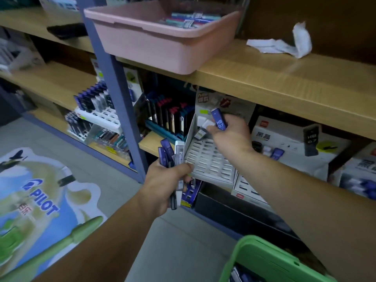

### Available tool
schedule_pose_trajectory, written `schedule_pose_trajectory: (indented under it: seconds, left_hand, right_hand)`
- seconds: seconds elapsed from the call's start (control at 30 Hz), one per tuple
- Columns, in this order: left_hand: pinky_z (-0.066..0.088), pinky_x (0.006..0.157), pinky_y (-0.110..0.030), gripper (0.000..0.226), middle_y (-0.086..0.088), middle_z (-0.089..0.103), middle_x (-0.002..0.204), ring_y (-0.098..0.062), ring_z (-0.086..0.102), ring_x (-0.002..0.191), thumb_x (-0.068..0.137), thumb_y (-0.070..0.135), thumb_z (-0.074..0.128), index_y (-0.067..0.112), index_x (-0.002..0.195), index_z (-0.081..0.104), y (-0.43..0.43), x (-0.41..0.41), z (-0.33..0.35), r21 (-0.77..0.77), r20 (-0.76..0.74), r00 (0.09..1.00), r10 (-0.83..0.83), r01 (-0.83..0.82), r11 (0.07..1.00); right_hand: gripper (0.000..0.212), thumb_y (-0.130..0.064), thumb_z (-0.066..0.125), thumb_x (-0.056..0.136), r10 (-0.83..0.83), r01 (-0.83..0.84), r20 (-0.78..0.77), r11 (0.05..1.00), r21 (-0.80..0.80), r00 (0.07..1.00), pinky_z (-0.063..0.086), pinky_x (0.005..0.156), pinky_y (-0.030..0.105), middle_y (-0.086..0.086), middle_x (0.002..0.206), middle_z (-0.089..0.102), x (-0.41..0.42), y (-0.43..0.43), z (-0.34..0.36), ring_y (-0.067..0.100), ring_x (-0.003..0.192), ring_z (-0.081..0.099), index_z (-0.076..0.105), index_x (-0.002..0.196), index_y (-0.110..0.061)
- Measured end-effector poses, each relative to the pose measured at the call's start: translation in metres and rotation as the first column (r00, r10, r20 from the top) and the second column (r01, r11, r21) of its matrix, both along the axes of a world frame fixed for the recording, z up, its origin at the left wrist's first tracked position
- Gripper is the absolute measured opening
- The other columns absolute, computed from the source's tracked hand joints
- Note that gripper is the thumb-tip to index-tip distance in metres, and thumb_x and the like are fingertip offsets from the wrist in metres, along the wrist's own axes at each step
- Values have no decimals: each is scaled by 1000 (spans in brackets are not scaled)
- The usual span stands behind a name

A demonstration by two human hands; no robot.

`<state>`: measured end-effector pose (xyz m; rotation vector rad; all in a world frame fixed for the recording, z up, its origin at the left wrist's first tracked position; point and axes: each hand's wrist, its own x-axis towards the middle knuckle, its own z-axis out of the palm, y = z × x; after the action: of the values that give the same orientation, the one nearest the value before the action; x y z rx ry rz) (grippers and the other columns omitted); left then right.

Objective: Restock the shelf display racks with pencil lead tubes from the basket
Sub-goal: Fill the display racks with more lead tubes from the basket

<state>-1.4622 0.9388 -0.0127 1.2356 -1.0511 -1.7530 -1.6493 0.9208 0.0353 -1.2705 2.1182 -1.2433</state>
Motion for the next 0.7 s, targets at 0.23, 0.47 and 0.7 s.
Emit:
schedule_pose_trajectory:
  seconds: [0.23, 0.47, 0.7]
  left_hand:
    - [51, 54, -33, 32, -18, 65, 73, -25, 57, 58, 86, 8, 80, -1, 114, 67, 1, -3, 2, 13, -15, 999, -39, 39, 999]
    - [51, 53, -31, 39, -19, 65, 73, -27, 56, 55, 83, 11, 83, -3, 114, 63, -2, -5, 4, 48, -24, 999, -28, 29, 998]
    - [51, 57, -33, 42, -16, 65, 74, -26, 56, 58, 83, 11, 83, -1, 118, 62, 2, -4, 9, 84, -63, 994, -86, 91, 992]
  right_hand:
    - [11, -30, 70, 93, 81, -82, -152, 997, 0, 985, 54, 76, 39, -8, 70, 60, -7, -2, 0, 19, 69, 58, 63, 85, -31]
    - [7, -29, 68, 92, 83, -81, -267, 997, 19, 960, 54, 74, 42, -4, 74, 63, -4, -6, 0, 27, 75, 62, 64, 91, -23]
    - [11, -28, 66, 97, 156, -123, -375, 986, 111, 914, 47, 67, 30, -10, 73, 61, -3, -11, 16, 20, 74, 62, 60, 88, -29]
